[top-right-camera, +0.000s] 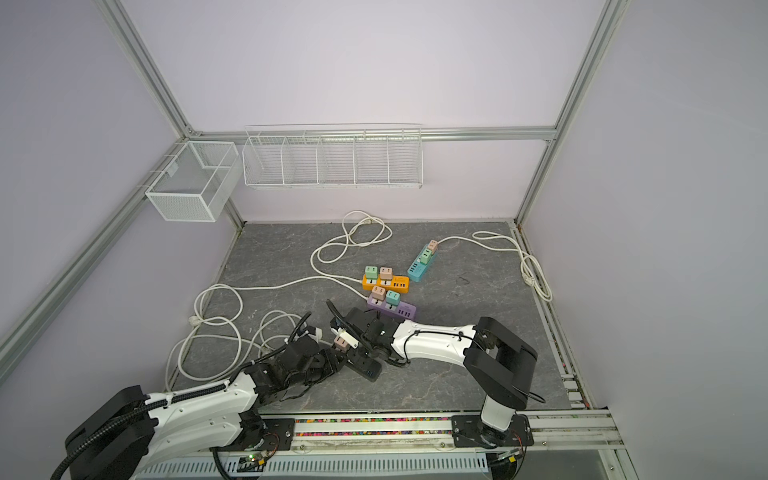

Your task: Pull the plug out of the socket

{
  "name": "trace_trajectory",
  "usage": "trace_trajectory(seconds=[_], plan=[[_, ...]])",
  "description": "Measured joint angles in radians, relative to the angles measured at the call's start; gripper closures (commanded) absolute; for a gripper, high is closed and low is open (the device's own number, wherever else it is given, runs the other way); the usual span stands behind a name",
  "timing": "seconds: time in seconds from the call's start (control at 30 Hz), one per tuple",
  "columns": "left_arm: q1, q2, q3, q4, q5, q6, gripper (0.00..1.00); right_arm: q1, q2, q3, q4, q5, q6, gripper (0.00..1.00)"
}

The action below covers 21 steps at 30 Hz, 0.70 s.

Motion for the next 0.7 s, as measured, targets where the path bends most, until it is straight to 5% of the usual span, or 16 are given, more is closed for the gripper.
trace_trajectory(seconds=[0.4,0.7], plan=[[0.000,0.001,0.000,-0.001,0.000,0.000,0.60,0.028,-0.013,-0.006,0.002,0.047,0.003,0.93],[0.000,-0.014,0.000,-0.008,-0.003,0.000,0.58,-0.053,-0.182,-0.037,0.008,-0.006,0.048,0.93]])
